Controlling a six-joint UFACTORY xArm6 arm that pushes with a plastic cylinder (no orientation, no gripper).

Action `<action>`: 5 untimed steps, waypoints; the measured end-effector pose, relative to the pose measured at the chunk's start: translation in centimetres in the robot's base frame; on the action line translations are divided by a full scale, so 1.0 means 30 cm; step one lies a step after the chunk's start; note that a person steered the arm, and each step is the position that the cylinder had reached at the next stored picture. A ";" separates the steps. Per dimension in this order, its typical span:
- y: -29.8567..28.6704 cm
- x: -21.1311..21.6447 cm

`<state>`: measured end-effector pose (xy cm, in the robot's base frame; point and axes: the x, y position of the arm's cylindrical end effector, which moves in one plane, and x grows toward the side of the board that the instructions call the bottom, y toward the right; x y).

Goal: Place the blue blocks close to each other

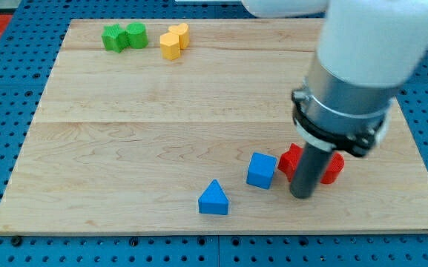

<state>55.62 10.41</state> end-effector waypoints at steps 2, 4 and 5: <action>-0.466 -0.084; -0.115 0.129; -0.235 0.200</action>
<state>61.62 3.36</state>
